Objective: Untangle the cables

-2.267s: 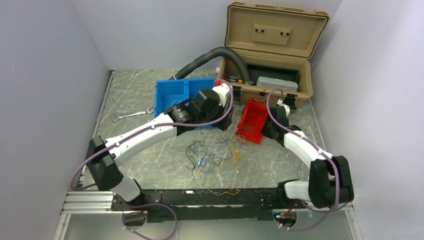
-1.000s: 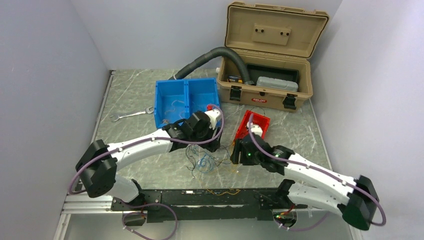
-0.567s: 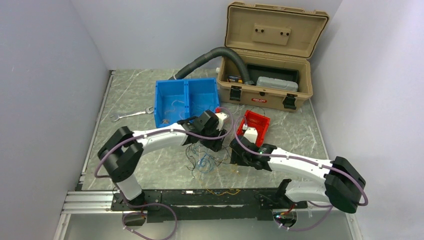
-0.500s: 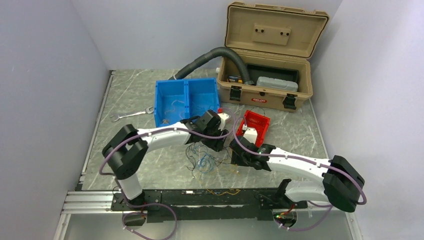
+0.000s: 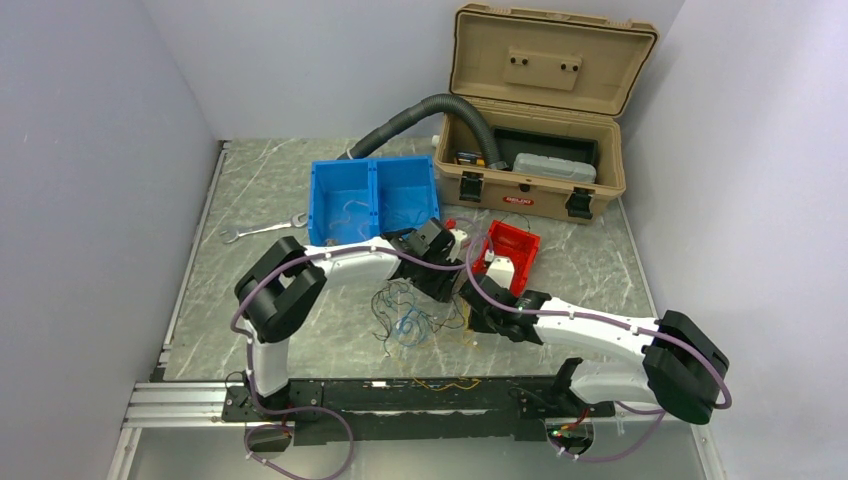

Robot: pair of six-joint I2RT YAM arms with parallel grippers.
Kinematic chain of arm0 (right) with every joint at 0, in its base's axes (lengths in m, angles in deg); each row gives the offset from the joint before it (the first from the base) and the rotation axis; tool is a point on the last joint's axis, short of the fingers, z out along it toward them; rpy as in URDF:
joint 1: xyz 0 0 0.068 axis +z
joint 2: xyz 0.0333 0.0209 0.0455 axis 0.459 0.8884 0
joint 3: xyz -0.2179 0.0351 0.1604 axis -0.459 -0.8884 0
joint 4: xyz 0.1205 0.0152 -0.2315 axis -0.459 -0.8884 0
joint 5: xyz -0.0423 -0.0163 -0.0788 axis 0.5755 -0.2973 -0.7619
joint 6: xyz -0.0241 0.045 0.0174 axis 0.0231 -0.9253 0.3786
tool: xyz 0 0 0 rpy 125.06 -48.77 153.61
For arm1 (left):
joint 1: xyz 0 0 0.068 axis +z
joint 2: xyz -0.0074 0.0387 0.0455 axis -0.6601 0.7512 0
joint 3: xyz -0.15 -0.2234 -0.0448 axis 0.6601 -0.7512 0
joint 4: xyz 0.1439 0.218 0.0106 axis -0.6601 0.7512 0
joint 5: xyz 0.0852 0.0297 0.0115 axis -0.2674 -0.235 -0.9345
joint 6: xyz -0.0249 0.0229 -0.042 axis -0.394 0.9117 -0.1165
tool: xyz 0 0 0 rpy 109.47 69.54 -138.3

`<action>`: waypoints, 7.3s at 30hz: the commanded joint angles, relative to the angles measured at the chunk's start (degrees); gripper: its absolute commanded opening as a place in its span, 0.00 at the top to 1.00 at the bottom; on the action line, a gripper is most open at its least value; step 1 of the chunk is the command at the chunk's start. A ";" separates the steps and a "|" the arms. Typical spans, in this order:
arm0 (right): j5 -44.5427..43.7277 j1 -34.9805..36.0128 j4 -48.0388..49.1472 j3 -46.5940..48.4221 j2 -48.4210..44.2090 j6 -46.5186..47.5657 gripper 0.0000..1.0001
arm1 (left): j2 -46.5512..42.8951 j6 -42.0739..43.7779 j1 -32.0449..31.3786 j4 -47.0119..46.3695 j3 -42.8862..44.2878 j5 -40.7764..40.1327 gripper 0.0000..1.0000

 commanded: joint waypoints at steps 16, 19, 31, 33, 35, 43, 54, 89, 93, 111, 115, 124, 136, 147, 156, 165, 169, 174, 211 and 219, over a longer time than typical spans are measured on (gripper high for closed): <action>4.54 0.36 -10.09 2.72 -8.13 1.97 1.00 | -2.45 0.21 1.92 8.97 9.87 0.65 1.00; 7.75 0.84 -10.72 1.77 -11.14 1.77 1.00 | -3.54 1.35 2.19 11.67 14.82 -0.06 1.00; 10.43 14.21 -4.70 3.74 -12.85 -1.58 1.00 | -6.52 3.77 2.69 16.48 29.89 -0.51 1.00; 8.35 17.92 -1.60 5.64 -10.89 -0.86 1.00 | -6.68 3.86 2.97 16.01 30.97 0.07 1.00; 6.99 19.62 0.28 7.89 -8.38 1.02 1.00 | -6.48 3.66 3.12 15.65 32.27 1.49 1.00; -6.21 19.03 -4.53 18.58 -10.67 8.37 0.31 | -5.29 2.71 3.12 14.04 34.77 6.90 1.00; -19.56 0.07 -25.70 27.96 -26.35 10.50 0.28 | -4.60 0.10 2.99 12.34 37.53 10.54 1.00; -22.99 -14.72 -30.34 28.93 -23.82 12.20 0.22 | 18.29 -0.80 -3.38 7.66 43.96 -7.65 0.71; -16.40 -18.40 -28.84 26.56 -20.78 13.63 0.19 | 13.31 -0.16 -3.43 6.01 41.02 -7.68 0.47; 13.84 -24.79 -10.85 15.46 -16.82 20.31 0.38 | -20.44 -3.75 -0.34 4.63 12.39 -9.04 0.21; 15.70 -24.81 -8.74 13.98 -13.49 18.64 0.43 | -30.80 -6.67 1.60 3.95 -1.19 -10.06 0.20; 19.31 -24.83 -3.92 10.40 -6.96 17.23 0.30 | -47.84 -11.38 8.37 6.24 -20.61 -9.01 0.15; 23.57 -24.73 2.12 7.94 0.10 14.72 0.56 | -53.12 -12.42 14.42 7.39 -26.88 -5.71 0.15; 20.30 -25.67 -2.57 13.99 1.88 19.05 1.00 | -51.60 -11.69 15.04 6.25 -28.02 -4.84 0.16; 14.45 -33.88 -3.20 20.35 8.04 26.10 1.00 | -50.78 -11.87 15.34 4.93 -30.06 -4.10 0.16; 8.87 -38.87 2.94 23.12 21.15 28.46 1.00 | -46.12 -13.44 15.36 1.40 -32.64 -2.87 0.18; 10.49 -38.91 4.81 22.72 23.88 28.58 1.00 | -43.02 -13.78 15.36 -1.37 -33.50 -3.06 0.19; 12.03 -38.80 4.66 21.99 21.68 29.00 0.99 | -39.84 -14.18 15.13 -4.39 -34.12 -2.33 0.23; 25.92 -33.17 -9.94 21.59 -13.97 31.09 0.29 | -44.84 1.78 8.58 23.19 1.08 -16.07 1.00; 6.16 -33.26 -16.41 26.84 -20.69 27.16 0.28 | -32.01 0.88 4.87 8.37 10.42 -8.38 1.00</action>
